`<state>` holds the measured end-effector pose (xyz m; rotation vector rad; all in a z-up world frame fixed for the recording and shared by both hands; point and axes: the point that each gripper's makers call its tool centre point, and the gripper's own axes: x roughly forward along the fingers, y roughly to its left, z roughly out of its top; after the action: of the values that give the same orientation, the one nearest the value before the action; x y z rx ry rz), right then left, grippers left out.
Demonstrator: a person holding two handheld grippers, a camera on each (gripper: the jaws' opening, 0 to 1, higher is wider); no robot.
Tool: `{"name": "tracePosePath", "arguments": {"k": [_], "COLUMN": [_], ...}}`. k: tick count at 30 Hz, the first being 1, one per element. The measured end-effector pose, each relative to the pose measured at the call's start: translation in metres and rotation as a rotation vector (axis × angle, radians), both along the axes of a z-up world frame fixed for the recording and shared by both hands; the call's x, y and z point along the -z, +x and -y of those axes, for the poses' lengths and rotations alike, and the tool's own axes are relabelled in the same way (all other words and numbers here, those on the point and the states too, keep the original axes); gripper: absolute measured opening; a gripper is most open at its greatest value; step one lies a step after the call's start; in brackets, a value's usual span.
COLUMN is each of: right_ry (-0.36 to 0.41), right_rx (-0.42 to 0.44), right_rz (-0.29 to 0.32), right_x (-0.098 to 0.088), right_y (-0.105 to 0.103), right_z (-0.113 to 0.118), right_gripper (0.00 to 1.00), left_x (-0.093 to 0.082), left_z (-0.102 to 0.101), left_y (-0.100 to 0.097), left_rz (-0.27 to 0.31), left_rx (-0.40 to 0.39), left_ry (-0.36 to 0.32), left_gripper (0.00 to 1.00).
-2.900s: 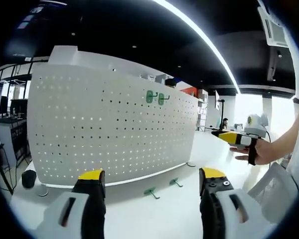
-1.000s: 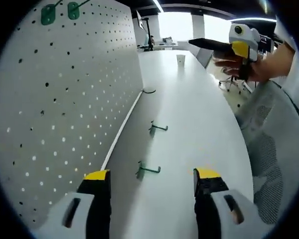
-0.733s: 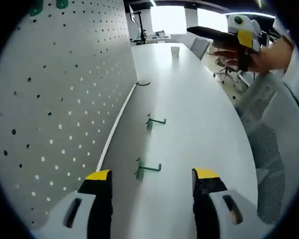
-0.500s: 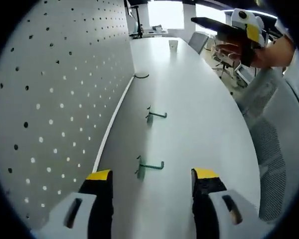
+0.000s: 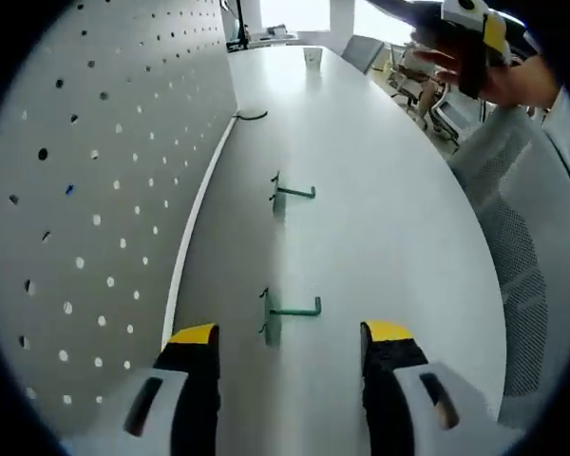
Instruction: Insert the hook assembly into the mounting plate slot until the hook locks in place.
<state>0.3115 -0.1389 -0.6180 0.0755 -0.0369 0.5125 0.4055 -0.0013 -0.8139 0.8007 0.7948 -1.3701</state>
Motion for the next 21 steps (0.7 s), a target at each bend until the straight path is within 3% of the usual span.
{"name": "tracePosePath", "arguments": {"k": [13,21], "right_ry": [0.007,0.007], "right_rx": [0.006,0.008], "right_rz": [0.003,0.005], "right_x": [-0.001,-0.002], "right_y": [0.000,-0.001], "right_z": [0.002,0.002], "right_gripper": [0.62,0.61], "left_x": [0.018,0.018], "left_z": [-0.003,0.000], "left_y": [-0.003,0.002], "left_rz": [-0.039,-0.019], "left_rx": [0.068,0.088], "left_ry": [0.094,0.096], "left_gripper": [0.60,0.57]}}
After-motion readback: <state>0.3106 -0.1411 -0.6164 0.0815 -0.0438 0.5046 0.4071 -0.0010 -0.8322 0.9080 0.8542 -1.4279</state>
